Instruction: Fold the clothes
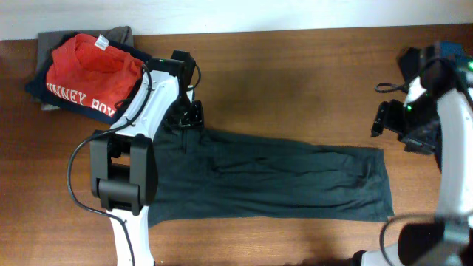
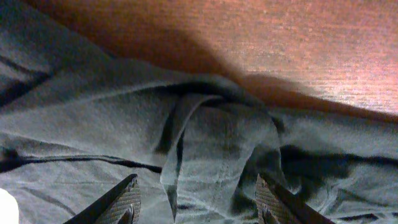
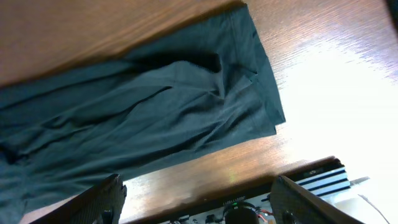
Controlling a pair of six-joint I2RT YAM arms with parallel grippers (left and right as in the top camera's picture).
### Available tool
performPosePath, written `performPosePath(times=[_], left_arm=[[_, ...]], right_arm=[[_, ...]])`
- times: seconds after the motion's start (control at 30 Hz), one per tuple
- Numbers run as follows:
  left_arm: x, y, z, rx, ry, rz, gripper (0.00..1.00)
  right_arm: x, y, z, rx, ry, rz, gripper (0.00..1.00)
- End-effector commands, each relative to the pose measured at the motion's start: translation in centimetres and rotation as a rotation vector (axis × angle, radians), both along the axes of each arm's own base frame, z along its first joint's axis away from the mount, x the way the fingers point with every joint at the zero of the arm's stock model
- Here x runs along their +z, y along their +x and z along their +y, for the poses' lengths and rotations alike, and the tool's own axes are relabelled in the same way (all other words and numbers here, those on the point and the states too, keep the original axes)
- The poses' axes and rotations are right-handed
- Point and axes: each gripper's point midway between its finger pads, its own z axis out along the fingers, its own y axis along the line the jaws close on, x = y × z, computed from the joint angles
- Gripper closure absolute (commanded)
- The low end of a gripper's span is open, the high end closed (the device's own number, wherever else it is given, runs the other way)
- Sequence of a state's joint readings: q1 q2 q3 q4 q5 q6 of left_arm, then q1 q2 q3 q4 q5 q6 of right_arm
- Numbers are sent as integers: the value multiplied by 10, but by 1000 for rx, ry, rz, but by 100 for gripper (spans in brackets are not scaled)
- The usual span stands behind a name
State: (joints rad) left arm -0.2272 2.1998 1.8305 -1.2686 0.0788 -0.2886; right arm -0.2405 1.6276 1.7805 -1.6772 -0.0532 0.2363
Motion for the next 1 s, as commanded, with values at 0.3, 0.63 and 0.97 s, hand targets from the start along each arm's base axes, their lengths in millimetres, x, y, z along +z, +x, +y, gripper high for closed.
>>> performPosePath(times=[0.3,0.63,0.97], left_arm=[[-13,7,0,15,-9,-24,47],[-19,7,0,12,-10,-27,72],[-17,-1,3,15,-2,6,99]], right_arm=[[66,-42,29,65,31,-274,18],[95,-67,42,81,32,-418,16],[107,-82,46,86,14,-484,13]])
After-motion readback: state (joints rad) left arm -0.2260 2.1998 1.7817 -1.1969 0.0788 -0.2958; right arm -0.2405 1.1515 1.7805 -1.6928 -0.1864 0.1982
